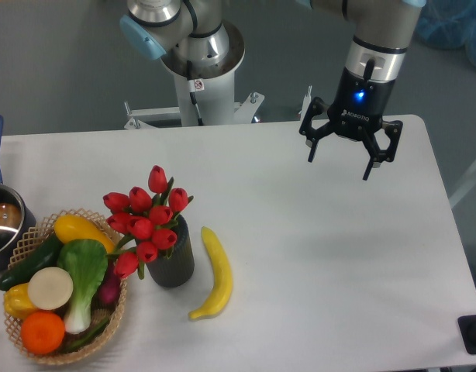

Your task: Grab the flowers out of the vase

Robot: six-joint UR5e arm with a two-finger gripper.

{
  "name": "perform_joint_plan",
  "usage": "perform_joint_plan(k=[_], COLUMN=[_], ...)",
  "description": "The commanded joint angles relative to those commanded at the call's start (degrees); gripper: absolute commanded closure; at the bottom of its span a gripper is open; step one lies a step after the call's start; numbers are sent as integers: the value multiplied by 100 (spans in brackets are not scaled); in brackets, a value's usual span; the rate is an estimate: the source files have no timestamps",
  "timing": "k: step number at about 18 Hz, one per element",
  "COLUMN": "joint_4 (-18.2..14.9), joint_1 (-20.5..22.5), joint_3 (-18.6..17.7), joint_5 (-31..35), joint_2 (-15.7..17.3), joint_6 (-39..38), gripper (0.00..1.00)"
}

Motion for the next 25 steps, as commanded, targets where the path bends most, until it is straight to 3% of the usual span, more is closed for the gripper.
perform_joint_plan(k=[13,19,25], joint_4=[70,430,448], joint_1=[-35,-26,-88], joint_3=[-53,-483,-650], joint_5=[-185,-246,-738], joint_2=[-9,-9,-53], joint_6=[61,61,70], gripper=[0,0,0])
